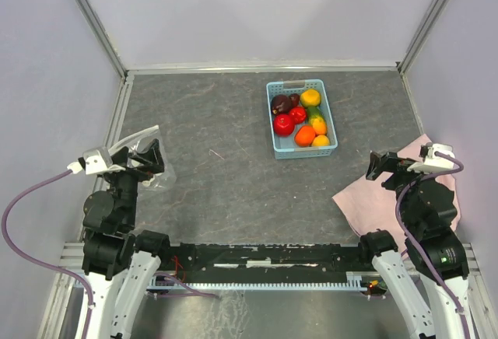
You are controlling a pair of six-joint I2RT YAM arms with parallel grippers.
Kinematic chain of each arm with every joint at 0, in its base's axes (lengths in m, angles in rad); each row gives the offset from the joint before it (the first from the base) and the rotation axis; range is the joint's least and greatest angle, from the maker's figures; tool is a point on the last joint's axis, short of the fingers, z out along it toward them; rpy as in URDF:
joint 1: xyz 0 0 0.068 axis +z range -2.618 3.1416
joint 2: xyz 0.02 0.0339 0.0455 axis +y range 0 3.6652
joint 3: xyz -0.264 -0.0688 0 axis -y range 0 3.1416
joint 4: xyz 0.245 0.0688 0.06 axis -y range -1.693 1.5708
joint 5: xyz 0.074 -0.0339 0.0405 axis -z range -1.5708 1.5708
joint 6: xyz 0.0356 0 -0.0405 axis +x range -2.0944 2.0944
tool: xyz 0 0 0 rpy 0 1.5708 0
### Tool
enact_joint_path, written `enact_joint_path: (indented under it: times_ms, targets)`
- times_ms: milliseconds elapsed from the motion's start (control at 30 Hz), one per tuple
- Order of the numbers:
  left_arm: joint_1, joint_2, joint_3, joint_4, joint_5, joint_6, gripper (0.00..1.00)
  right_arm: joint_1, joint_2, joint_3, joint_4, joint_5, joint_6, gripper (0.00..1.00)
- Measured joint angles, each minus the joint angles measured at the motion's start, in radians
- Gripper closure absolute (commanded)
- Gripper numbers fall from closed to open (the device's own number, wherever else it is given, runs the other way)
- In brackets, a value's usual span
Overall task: Place the food in the zip-top bag and seal the zipper
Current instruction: Pick up the zipper food storage bag at the corner of the board.
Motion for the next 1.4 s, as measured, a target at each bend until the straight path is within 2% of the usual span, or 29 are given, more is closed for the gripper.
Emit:
enact_joint_path:
  times_ms: [367,667,1000,1167,1400]
  targets:
    - [0.002,0.037,0.002,0.013,-0.009,0.000,0.00,-0.001,0.000,-0.002,0.015,-0.008,0.034,0.01]
    - [0.002,0.227,0.066,-0.046,-0.092,-0.020,0.00,-0.001,0.013,-0.044,0.043,-0.056,0.082,0.01]
    - [0.003,0.668,0.245,-0.178,-0.295,-0.091,0.00,-0.001,0.125,-0.066,0.076,-0.180,0.101,0.01]
    - [0.018,0.823,0.251,-0.183,-0.328,-0.126,0.00,0.009,0.099,-0.076,0.079,-0.196,0.101,0.01]
    - [0.105,1.101,0.344,-0.173,-0.320,-0.167,0.02,0.053,0.076,-0.095,0.086,-0.198,0.101,0.01]
